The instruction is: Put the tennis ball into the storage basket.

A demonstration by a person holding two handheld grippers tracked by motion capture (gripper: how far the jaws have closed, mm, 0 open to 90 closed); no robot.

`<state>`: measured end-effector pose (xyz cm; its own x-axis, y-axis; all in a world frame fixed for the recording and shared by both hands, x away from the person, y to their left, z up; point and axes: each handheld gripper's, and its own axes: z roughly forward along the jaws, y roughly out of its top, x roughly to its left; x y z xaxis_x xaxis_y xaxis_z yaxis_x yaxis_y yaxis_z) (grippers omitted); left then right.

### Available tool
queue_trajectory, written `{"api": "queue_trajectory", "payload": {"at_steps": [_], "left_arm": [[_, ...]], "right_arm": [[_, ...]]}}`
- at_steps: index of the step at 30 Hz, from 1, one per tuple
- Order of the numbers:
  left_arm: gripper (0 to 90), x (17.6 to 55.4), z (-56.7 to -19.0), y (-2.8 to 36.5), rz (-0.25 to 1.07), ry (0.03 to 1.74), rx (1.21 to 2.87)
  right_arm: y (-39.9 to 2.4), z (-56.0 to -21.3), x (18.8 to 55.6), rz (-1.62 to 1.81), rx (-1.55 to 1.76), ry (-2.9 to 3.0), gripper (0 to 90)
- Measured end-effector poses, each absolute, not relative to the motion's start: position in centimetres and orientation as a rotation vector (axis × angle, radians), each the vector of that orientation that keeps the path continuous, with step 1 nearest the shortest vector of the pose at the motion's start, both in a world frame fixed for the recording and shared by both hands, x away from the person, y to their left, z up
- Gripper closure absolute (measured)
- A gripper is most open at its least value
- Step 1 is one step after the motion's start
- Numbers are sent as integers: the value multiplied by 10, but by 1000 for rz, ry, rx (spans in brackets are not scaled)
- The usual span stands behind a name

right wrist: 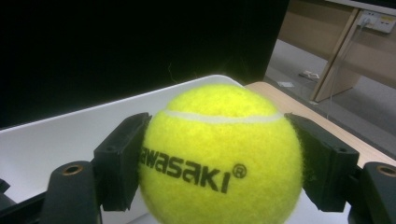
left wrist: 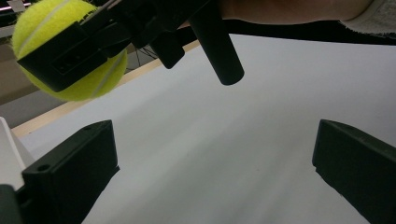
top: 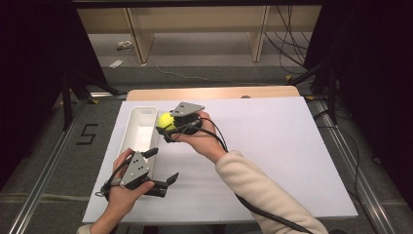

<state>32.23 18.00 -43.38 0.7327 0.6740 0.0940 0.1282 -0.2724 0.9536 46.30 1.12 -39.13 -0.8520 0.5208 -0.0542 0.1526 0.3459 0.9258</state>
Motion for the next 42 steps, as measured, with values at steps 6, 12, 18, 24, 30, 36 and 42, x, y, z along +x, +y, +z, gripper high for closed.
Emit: {"api": "queue_trajectory", "payload": {"at_steps": [6,12,18,24,30,36,42], "left_arm": [[0,322,-434,180,599,627,1797],[0,322,-434,180,599,627,1797],[0,322,-433,180,599,626,1796],[0,322,-433,180,599,626,1796],[0,322,-433,180,598,625,1796],[0,322,-433,180,597,625,1794],[0,322,-433,180,597,624,1795]], "right_arm": [[14,-391,465,1509,596,2275,264],[17,-391,465,1510,595,2282,263],[21,-390,466,1516,589,2278,263],[23,-390,467,1514,589,2280,264],[26,-388,468,1515,585,2283,263],[29,-386,470,1515,583,2279,263],[31,-384,471,1515,580,2282,263]]}}
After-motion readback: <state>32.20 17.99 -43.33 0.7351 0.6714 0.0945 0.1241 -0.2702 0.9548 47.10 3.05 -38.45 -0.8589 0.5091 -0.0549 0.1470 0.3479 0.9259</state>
